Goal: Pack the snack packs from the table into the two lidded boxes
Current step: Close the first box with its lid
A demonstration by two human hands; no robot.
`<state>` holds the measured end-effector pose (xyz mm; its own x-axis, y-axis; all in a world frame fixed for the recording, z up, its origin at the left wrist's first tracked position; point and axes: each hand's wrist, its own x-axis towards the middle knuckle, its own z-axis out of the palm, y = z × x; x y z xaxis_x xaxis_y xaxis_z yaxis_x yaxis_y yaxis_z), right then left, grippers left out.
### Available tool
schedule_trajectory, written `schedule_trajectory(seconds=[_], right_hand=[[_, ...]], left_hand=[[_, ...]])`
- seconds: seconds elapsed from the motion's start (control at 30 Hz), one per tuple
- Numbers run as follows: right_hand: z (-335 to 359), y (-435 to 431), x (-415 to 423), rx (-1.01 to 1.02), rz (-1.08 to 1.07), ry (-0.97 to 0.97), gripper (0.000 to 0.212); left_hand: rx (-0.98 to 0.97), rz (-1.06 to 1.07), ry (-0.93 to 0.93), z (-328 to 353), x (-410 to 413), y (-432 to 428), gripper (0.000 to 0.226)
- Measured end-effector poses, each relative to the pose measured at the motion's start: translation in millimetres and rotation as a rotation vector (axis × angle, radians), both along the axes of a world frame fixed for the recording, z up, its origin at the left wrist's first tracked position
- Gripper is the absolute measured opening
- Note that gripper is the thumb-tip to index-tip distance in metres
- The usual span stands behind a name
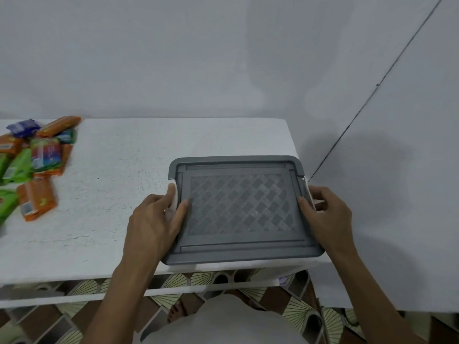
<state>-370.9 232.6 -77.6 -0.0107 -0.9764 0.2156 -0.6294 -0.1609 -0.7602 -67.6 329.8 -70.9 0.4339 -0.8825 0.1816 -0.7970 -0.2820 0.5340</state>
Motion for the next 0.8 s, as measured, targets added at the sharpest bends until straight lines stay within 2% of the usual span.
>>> schedule_trajectory(seconds=[0.13,0.33,0.53,0.8], right_hand=[[1,1,3,-0.031,0.074,0.099,0.038],[-3,11,7,0.1,0.048,0.011,0.039],[1,10,10,0.025,0.07,0.142,0.044],[3,-43,21,-0.035,0.081,0.215,0.044]], left_hand=[[0.055,0.012,-0.014,-3,1,-2,0.058],[0.003,0.033,0.044,-9,-9,3,0.059],[-0.079,0.078,0.229,-10,-10,0,0.057],[-0.046,0.079,0.129,-13,4,-57,0.058]])
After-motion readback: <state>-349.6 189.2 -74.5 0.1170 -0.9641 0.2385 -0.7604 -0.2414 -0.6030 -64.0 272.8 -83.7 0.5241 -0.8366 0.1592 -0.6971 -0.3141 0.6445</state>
